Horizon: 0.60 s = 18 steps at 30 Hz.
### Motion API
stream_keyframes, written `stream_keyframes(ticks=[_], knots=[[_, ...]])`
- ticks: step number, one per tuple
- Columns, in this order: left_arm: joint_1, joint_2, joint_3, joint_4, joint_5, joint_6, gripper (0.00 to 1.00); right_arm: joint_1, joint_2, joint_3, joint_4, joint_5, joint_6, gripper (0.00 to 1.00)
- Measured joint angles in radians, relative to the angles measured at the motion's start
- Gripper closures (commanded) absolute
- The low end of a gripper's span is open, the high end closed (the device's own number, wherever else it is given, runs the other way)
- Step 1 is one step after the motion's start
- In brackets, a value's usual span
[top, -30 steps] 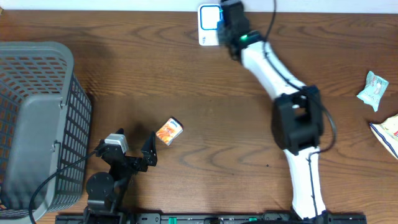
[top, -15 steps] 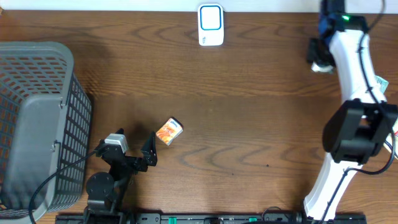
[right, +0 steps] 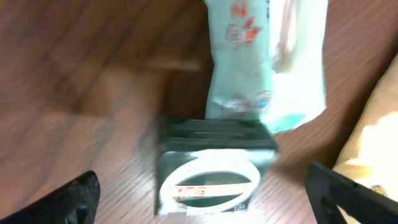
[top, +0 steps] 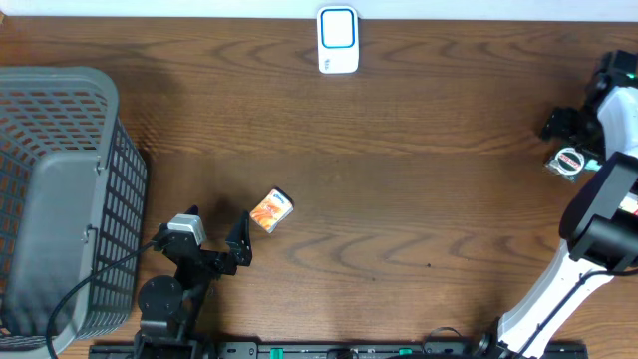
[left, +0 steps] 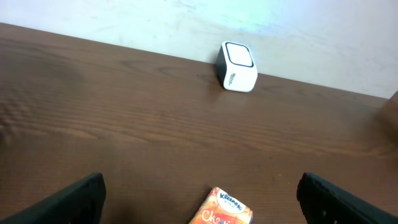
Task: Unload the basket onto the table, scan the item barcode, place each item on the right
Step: 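Carry the green box right and release it at the right edge, then reach the right gripper to the orange Kleenex pack and grasp it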
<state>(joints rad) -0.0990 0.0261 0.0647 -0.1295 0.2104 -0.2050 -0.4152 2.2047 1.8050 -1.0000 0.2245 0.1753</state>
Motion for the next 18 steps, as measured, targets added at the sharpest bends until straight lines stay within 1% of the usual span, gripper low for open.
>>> stream_keyframes(ticks=[5, 9, 11, 14, 18], knots=[[0.000, 0.000, 0.000, 0.000, 0.000, 0.000, 0.02, 0.007, -0.017, 0.116, -0.089, -0.164, 0.000, 0.01], [0.000, 0.000, 0.000, 0.000, 0.000, 0.000, 0.02, 0.052, -0.111, 0.179, -0.123, -0.328, 0.022, 0.01], [0.000, 0.000, 0.000, 0.000, 0.000, 0.000, 0.02, 0.092, -0.178, 0.193, -0.148, -0.404, 0.060, 0.01], [0.000, 0.000, 0.000, 0.000, 0.000, 0.000, 0.02, 0.185, -0.259, 0.212, -0.207, -0.500, 0.163, 0.01], [0.000, 0.000, 0.000, 0.000, 0.000, 0.000, 0.02, 0.354, -0.280, 0.209, -0.246, -0.596, 0.269, 0.01]])
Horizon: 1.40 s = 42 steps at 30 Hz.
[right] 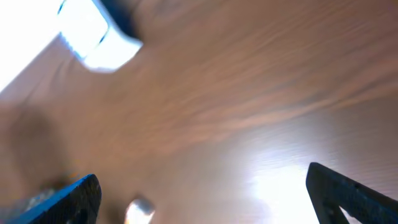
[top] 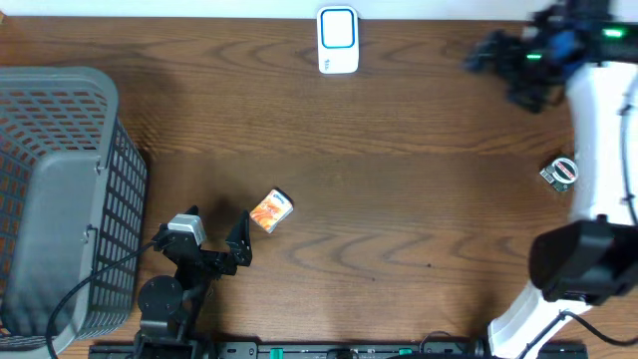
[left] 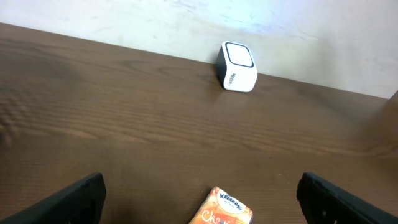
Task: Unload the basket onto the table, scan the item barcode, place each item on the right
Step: 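Reach the right gripper to the orange Kleenex pack and grasp it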
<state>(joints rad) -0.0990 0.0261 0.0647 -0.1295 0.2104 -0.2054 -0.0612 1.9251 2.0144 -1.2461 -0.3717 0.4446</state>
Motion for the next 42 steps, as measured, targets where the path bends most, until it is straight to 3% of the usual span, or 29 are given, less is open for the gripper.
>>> stream_keyframes(ticks=[1, 4, 8, 10, 17, 22, 26, 29, 34, 42], knots=[[0.000, 0.000, 0.000, 0.000, 0.000, 0.000, 0.02, 0.061, 0.008, -0.013, -0.001, -0.019, 0.024, 0.04], [0.000, 0.000, 0.000, 0.000, 0.000, 0.000, 0.02, 0.220, 0.039, -0.064, 0.002, -0.048, 0.082, 0.01], [0.000, 0.000, 0.000, 0.000, 0.000, 0.000, 0.02, 0.432, 0.093, -0.177, 0.057, -0.067, 0.176, 0.25], [0.000, 0.000, 0.000, 0.000, 0.000, 0.000, 0.02, 0.520, 0.119, -0.216, 0.103, -0.074, 0.208, 0.32], [0.000, 0.000, 0.000, 0.000, 0.000, 0.000, 0.02, 0.723, 0.147, -0.295, 0.202, -0.076, 0.252, 0.33], [0.000, 0.000, 0.000, 0.000, 0.000, 0.000, 0.02, 0.792, 0.147, -0.362, 0.303, -0.043, 0.345, 0.39], [0.000, 0.000, 0.000, 0.000, 0.000, 0.000, 0.02, 0.808, 0.147, -0.423, 0.385, -0.028, 0.430, 0.30], [0.000, 0.000, 0.000, 0.000, 0.000, 0.000, 0.02, 0.808, 0.147, -0.460, 0.481, -0.019, 0.466, 0.30], [0.000, 0.000, 0.000, 0.000, 0.000, 0.000, 0.02, 0.809, 0.147, -0.509, 0.600, -0.013, 0.505, 0.35], [0.000, 0.000, 0.000, 0.000, 0.000, 0.000, 0.02, 0.858, 0.182, -0.523, 0.630, -0.010, 0.559, 0.40]])
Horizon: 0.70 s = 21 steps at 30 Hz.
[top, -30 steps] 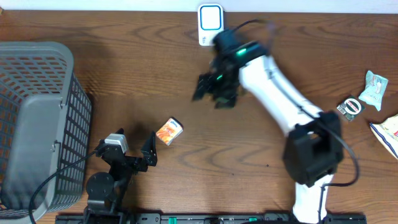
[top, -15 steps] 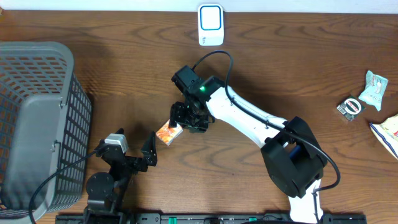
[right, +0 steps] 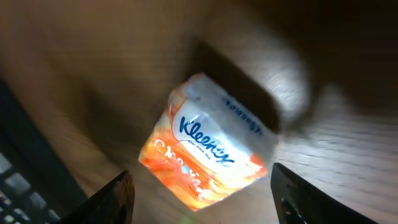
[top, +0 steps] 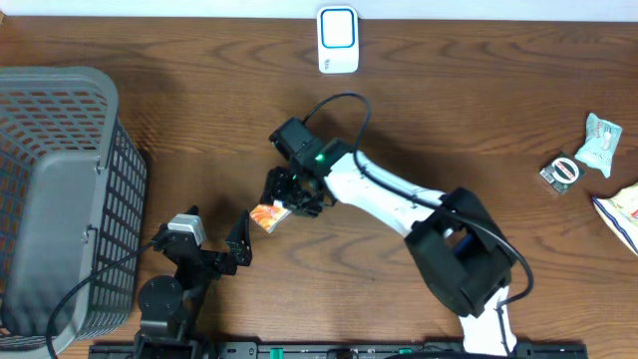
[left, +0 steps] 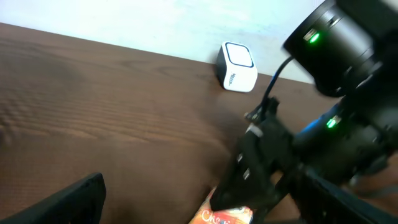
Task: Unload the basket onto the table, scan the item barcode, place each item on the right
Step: 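Reach the right gripper to the orange Kleenex pack and grasp it, then lift the Kleenex pack and turn it in the right gripper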
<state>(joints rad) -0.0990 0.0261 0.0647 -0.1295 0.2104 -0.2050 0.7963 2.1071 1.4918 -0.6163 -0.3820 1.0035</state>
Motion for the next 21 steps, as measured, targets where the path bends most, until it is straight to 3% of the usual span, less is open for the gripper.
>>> stream_keyframes(ticks=[3, 7, 10, 14, 17, 21], knots=[[0.000, 0.000, 0.000, 0.000, 0.000, 0.000, 0.02, 0.023, 0.039, 0.000, 0.006, -0.002, 0.005, 0.56], [0.000, 0.000, 0.000, 0.000, 0.000, 0.000, 0.02, 0.034, 0.053, 0.002, -0.003, -0.011, 0.014, 0.99], [0.000, 0.000, 0.000, 0.000, 0.000, 0.000, 0.02, 0.027, 0.055, 0.014, -0.019, -0.023, 0.011, 0.99], [0.000, 0.000, 0.000, 0.000, 0.000, 0.000, 0.02, 0.005, 0.055, 0.014, -0.026, -0.053, -0.099, 0.99], [0.000, 0.000, 0.000, 0.000, 0.000, 0.000, 0.02, -0.054, 0.055, 0.007, -0.036, -0.127, -0.305, 0.99], [0.000, 0.000, 0.000, 0.000, 0.000, 0.000, 0.02, -0.181, 0.037, -0.001, -0.232, -0.411, -0.819, 0.99]])
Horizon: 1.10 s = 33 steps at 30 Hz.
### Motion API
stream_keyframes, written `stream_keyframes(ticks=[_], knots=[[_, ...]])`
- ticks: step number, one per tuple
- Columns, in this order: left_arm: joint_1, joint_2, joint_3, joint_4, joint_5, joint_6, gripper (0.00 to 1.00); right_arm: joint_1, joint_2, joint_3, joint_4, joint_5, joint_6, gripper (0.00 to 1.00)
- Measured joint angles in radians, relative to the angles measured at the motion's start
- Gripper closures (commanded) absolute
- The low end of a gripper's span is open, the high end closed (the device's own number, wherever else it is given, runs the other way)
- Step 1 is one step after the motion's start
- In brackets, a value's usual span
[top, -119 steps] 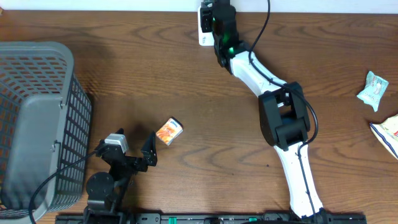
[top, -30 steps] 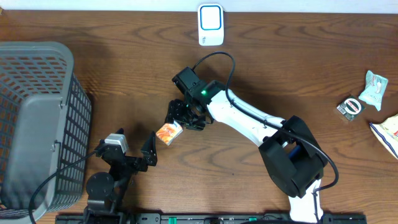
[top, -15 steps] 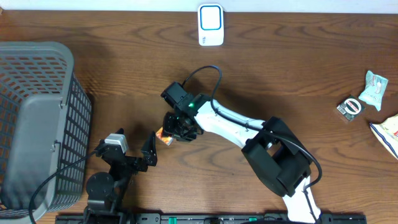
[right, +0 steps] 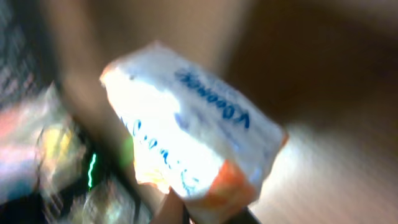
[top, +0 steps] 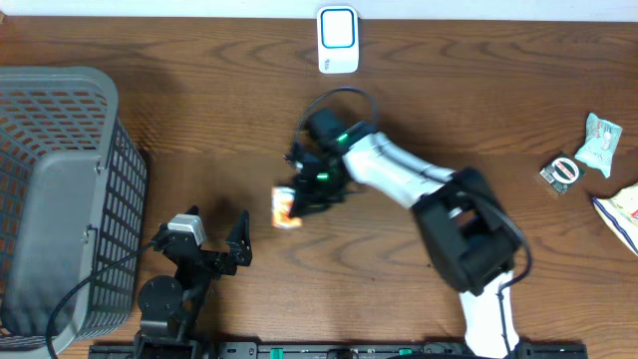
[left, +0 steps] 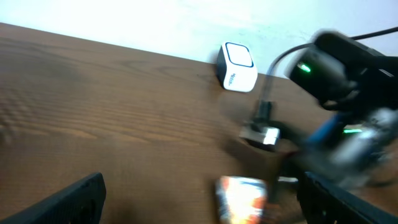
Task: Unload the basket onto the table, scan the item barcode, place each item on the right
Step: 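Lift the Kleenex pack and turn it in the right gripper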
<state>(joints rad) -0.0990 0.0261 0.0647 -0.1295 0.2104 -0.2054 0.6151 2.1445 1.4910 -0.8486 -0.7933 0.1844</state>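
Note:
The item is a small orange and white Kleenex tissue pack [top: 285,206], blurred in the left wrist view [left: 244,198] and filling the right wrist view [right: 186,127]. My right gripper [top: 307,195] reaches in from the right and appears shut on the pack's lower end [right: 208,211], where its dark fingers meet. The white scanner with a blue-edged window [top: 338,40] stands at the table's far edge, also seen from the left wrist [left: 238,66]. My left gripper [left: 199,208] rests open at the front left, nothing between its fingers, just short of the pack.
A large grey mesh basket [top: 60,189] fills the left side. At the far right lie a pale green packet [top: 601,143], a small round-labelled box [top: 563,171] and a yellowish wrapper at the edge [top: 624,214]. The right arm's cable loops above the pack.
The right gripper was open over the tilted pack; now its fingers have closed on it. The pack has shifted slightly right and turned upright. The left arm has not moved.
The right gripper was open at the far right over the small box and packet. Then it was near the back edge. Later it hung open over the tissue pack by the left gripper, and now it grips the pack.

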Motion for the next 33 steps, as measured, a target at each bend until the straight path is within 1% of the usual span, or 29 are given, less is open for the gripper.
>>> stream_keyframes(ticks=[1, 4, 8, 9, 11, 14, 16, 20, 27, 30, 32, 33], knots=[[0.000, 0.000, 0.000, 0.000, 0.000, 0.000, 0.02, -0.040, -0.008, 0.002, -0.132, -0.086, -0.187, 0.99], [0.000, 0.001, 0.000, 0.000, 0.000, 0.001, 0.02, -0.127, -0.031, -0.008, -0.451, -0.256, -0.639, 0.99], [0.000, 0.000, 0.000, 0.000, 0.000, 0.001, 0.02, -0.202, -0.039, -0.020, -0.786, -0.388, -1.175, 0.99], [0.000, 0.001, 0.000, 0.000, 0.000, 0.000, 0.02, -0.215, -0.041, -0.026, -0.832, -0.401, -1.272, 0.99], [0.000, 0.000, 0.000, 0.000, 0.001, 0.000, 0.02, -0.238, -0.047, -0.041, -0.850, -0.424, -1.424, 0.99], [0.000, 0.000, 0.000, 0.000, 0.000, 0.000, 0.02, -0.264, -0.048, -0.068, -0.853, -0.433, -1.551, 0.99], [0.000, 0.000, 0.000, 0.000, 0.000, 0.000, 0.02, -0.278, -0.048, -0.090, -0.854, -0.434, -1.607, 0.99], [0.000, 0.000, 0.000, 0.000, 0.000, 0.000, 0.02, -0.294, -0.048, -0.107, -0.854, -0.434, -1.660, 0.99], [0.000, 0.000, 0.000, 0.000, 0.000, 0.000, 0.02, -0.310, -0.048, -0.107, -0.834, -0.429, -1.707, 0.99], [0.000, 0.000, 0.000, 0.000, 0.000, 0.000, 0.02, -0.310, -0.048, -0.106, -0.753, -0.407, -1.718, 0.99], [0.000, 0.000, 0.000, 0.000, 0.000, 0.000, 0.02, -0.311, -0.048, -0.103, -0.665, -0.374, -1.717, 0.99], [0.000, 0.000, 0.000, 0.000, 0.000, 0.000, 0.02, -0.311, -0.048, -0.097, -0.588, -0.346, -1.704, 0.99]])
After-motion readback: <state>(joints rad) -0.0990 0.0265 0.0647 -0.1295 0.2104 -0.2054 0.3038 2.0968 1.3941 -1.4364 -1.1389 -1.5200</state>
